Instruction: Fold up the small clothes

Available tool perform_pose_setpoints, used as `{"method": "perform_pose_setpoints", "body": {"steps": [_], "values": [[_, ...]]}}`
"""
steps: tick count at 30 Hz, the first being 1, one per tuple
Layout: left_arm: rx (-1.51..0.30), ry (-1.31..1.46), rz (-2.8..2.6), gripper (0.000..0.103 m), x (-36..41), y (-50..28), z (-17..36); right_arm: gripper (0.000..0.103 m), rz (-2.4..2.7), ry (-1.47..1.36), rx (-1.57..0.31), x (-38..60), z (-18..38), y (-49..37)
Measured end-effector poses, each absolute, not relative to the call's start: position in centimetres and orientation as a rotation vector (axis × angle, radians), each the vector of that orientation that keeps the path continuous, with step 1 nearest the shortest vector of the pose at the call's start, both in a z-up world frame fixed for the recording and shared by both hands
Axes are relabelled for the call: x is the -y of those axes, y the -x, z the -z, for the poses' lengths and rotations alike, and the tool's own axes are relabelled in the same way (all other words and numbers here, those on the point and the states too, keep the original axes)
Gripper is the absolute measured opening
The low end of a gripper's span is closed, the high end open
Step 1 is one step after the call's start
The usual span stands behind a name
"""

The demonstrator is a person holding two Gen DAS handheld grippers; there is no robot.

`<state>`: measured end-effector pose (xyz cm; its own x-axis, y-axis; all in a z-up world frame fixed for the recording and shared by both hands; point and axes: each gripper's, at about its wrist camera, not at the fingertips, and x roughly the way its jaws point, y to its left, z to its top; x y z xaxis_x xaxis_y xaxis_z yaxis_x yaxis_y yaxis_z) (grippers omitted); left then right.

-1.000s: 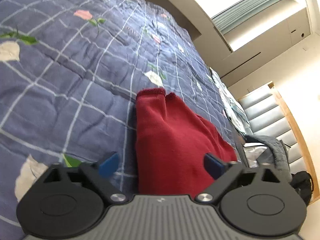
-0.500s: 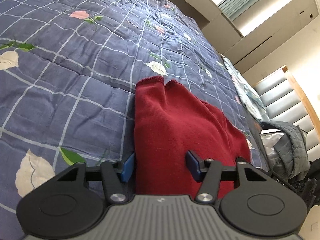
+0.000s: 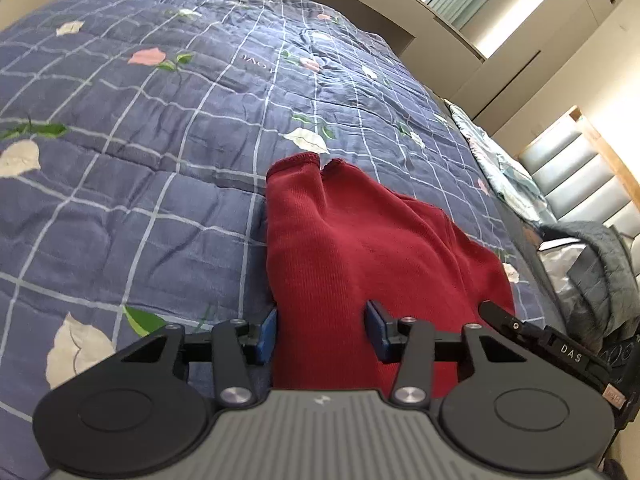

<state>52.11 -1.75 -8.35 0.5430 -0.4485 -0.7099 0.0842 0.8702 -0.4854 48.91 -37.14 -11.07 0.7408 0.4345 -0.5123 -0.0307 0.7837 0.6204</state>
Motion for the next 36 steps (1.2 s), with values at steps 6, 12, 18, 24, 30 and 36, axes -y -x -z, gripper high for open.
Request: {"method": "perform_pose_setpoints", "body": {"steps": [6, 12, 18, 24, 30, 36], "values": [[-0.933, 0.333, 0.304, 0.035, 3.0, -51.4, 7.0, 0.020, -0.282, -0.580, -0.661, 36.6, 10.3, -48.4], [-0.924, 0.342, 0.288, 0.031, 3.2, -51.1, 6.1, 0.017, -0.285, -0.564, -0.644, 36.3, 9.1, -48.1], [-0.915, 0.355, 0.288, 0.028, 3.1, -50.6, 4.9, 0.016, -0.292, -0.582, -0.627, 35.7, 7.7, -47.7], [-0.916, 0.359, 0.288, 0.027, 2.3, -49.7, 2.7, 0.015, -0.330, -0.575, -0.643, 34.3, 5.1, -47.2], [-0.889, 0.352, 0.247, 0.027, -0.3, -47.7, 0.3, 0.015, -0.397, -0.595, -0.641, 31.6, 3.2, -46.1], [-0.877, 0.344, 0.187, 0.027, -4.3, -45.8, -1.2, 0.015, -0.448, -0.614, -0.655, 27.2, 2.3, -45.3]]}}
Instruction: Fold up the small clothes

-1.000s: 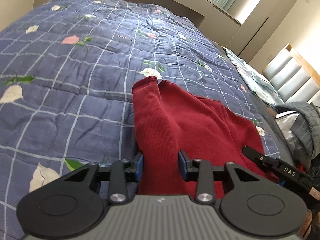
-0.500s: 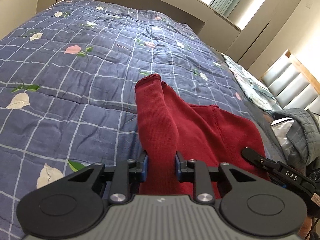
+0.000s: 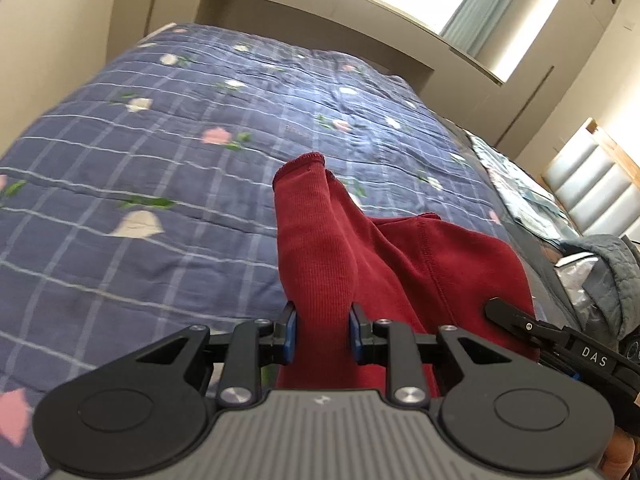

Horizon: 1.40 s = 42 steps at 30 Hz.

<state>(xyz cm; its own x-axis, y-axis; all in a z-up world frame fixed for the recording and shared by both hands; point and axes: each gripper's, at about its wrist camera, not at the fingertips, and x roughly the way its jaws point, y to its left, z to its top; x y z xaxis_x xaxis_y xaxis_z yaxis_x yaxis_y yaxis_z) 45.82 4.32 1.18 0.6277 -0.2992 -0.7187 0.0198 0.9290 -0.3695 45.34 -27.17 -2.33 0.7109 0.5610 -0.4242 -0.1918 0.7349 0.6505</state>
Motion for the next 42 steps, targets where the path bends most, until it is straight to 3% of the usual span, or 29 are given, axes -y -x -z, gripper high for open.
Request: {"method": "perform_pose_setpoints", "body": {"steps": [15, 26, 29, 30, 32, 34, 37, 42], "values": [[-0.909, 0.371, 0.071, 0.027, -15.9, -41.4, 0.2, 0.015, -0.512, -0.664, -0.799, 15.4, 3.5, -43.3], [-0.907, 0.437, 0.076, 0.033, -18.5, -40.6, 4.3, 0.019, -0.453, -0.553, -0.803, 13.4, 5.1, -42.9], [-0.903, 0.423, 0.052, 0.049, -18.6, -40.5, 4.3, 0.027, -0.423, -0.492, -0.806, 13.3, 5.3, -43.0], [-0.902, 0.415, 0.044, 0.060, -18.6, -40.5, 4.2, 0.031, -0.416, -0.483, -0.806, 13.3, 5.4, -43.0], [-0.895, 0.412, 0.038, 0.073, -18.7, -40.1, 4.0, 0.037, -0.406, -0.467, -0.805, 13.2, 5.4, -42.9], [-0.893, 0.403, 0.033, 0.086, -18.7, -39.7, 3.7, 0.052, -0.391, -0.428, -0.796, 13.0, 5.1, -42.5], [-0.856, 0.405, 0.030, 0.093, -18.7, -38.2, 3.1, 0.069, -0.383, -0.371, -0.770, 12.8, 4.4, -41.7], [-0.766, 0.341, -0.002, 0.102, -17.5, -35.0, 1.6, 0.087, -0.386, -0.301, -0.707, 12.9, 2.5, -39.3]]}}
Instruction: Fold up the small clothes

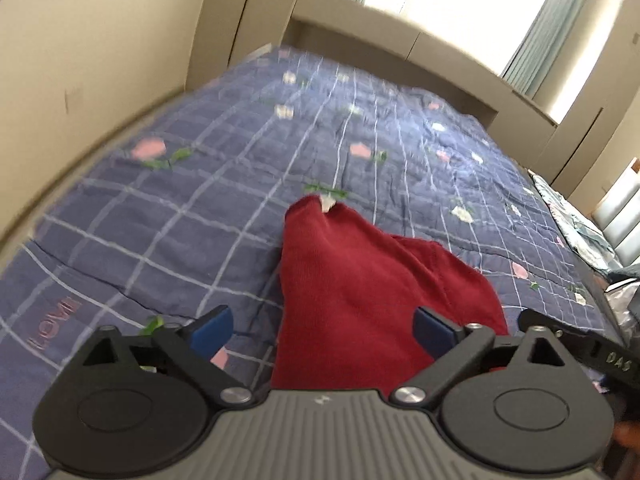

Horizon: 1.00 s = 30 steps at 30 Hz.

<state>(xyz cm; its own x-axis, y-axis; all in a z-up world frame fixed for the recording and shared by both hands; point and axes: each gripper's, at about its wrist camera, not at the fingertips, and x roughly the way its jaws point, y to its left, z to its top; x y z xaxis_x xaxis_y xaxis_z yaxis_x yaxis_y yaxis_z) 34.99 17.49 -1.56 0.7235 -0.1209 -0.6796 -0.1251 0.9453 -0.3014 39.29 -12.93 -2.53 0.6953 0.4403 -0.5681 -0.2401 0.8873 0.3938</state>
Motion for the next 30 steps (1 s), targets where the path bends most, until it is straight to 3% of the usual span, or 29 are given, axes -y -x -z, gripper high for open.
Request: {"method": "perform_pose_setpoints", "body": {"steps": [4, 9, 30], "values": [[-0.675, 0.295, -0.031, 0.103, -16.2, -32.2, 0.0, 0.098, -0.389, -0.247, -0.644, 13.1, 0.6, -36.4], [-0.602, 0.269, -0.048, 0.103, -14.9, -29.0, -1.9, 0.102, -0.395, -0.212, -0.578, 13.4, -1.4, -32.2], [-0.473, 0.135, -0.046, 0.103, -10.7, -14.7, -4.2, 0.102, -0.332, -0.155, -0.352, 16.0, -4.2, -15.6]]}}
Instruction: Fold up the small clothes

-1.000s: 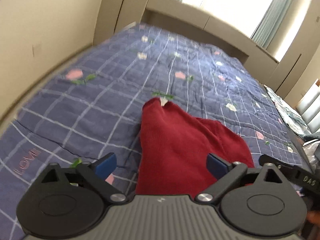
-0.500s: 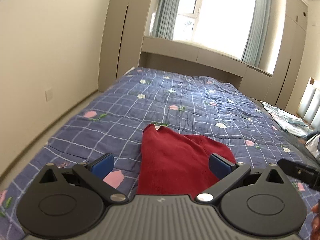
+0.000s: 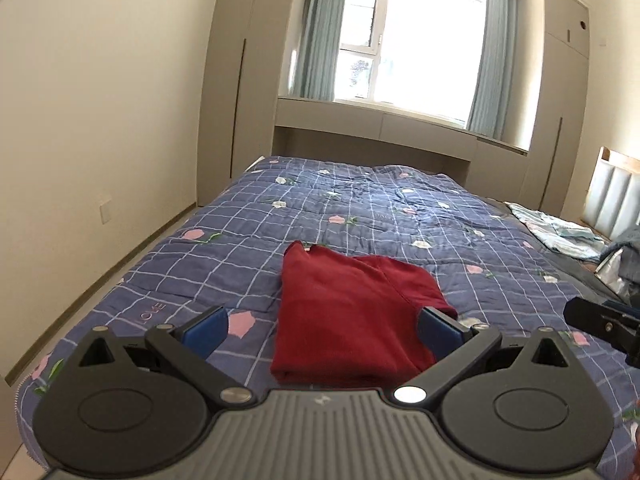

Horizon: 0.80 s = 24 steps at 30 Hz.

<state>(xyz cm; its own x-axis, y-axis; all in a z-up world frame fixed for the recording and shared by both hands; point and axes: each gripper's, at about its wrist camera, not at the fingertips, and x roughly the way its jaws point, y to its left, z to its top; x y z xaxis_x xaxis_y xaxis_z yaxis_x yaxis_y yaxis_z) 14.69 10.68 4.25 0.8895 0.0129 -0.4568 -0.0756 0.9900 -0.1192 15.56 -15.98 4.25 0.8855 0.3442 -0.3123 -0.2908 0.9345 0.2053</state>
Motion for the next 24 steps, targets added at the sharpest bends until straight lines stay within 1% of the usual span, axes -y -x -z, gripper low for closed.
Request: {"method": "perform_pose_setpoints", "body": {"steps": [7, 13, 24], "values": [[-0.460, 0.105, -0.076, 0.103, -10.5, -11.6, -3.2, 0.102, -0.344, -0.120, -0.355, 15.7, -3.1, -12.3], [-0.477, 0.082, -0.105, 0.103, -10.8, -9.7, -1.2, 0.102, -0.332, -0.101, -0.373, 15.1, -1.0, -10.5], [-0.520, 0.093, -0.104, 0.103, -11.8, -8.1, 1.9, 0.102, -0.350, -0.068, -0.399, 13.7, 1.3, -9.4]]}}
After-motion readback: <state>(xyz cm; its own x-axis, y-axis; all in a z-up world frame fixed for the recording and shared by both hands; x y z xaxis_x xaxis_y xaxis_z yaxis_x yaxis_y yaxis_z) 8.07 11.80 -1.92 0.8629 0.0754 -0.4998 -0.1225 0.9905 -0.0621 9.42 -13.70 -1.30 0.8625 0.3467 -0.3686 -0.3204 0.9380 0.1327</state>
